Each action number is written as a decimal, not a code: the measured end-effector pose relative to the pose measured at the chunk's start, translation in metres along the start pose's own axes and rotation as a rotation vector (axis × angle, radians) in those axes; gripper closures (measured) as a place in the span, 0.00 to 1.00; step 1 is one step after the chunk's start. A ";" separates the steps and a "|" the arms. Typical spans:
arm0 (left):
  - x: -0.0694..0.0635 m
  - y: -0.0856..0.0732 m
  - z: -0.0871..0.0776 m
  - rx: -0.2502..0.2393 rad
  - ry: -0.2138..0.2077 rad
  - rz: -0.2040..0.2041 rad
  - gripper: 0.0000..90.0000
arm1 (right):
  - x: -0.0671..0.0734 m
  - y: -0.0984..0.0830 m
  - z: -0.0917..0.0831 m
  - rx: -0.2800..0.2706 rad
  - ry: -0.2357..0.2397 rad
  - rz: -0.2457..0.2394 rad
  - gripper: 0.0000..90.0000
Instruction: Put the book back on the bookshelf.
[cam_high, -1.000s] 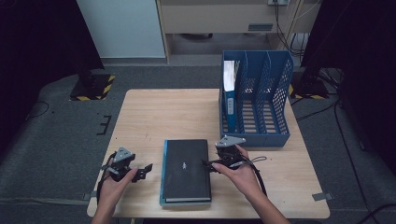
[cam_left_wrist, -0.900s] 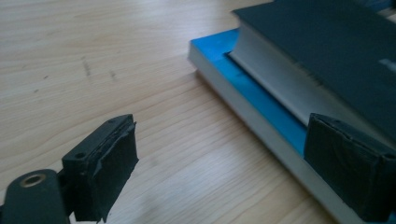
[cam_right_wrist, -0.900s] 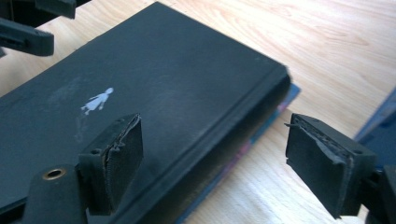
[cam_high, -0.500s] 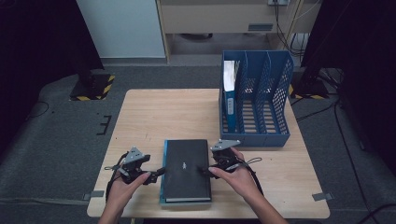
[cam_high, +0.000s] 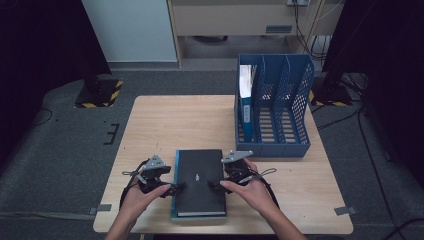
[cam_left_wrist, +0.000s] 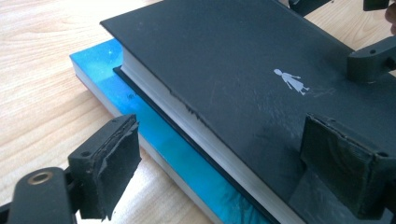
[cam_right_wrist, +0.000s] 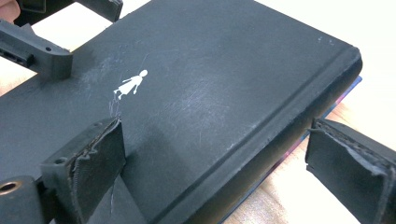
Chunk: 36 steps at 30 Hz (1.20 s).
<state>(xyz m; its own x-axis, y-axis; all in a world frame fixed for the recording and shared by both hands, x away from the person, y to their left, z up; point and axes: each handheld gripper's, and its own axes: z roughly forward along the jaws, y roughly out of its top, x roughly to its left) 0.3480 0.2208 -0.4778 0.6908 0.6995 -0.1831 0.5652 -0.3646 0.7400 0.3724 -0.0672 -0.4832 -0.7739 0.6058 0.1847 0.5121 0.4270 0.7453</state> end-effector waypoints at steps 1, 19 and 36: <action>0.000 0.002 0.001 0.007 -0.002 0.005 0.12 | 0.000 0.000 0.001 0.000 0.002 0.001 0.06; -0.001 0.011 0.013 0.107 -0.132 -0.027 0.12 | -0.002 0.000 0.005 0.021 0.034 0.066 0.05; 0.000 0.018 0.020 0.151 -0.182 -0.020 0.13 | -0.007 0.000 0.004 0.076 0.058 0.133 0.03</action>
<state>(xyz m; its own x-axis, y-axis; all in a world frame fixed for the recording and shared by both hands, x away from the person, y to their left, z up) 0.3673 0.2018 -0.4773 0.7412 0.5900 -0.3203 0.6310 -0.4493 0.6325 0.3794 -0.0687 -0.4867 -0.7168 0.6211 0.3169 0.6362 0.3967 0.6617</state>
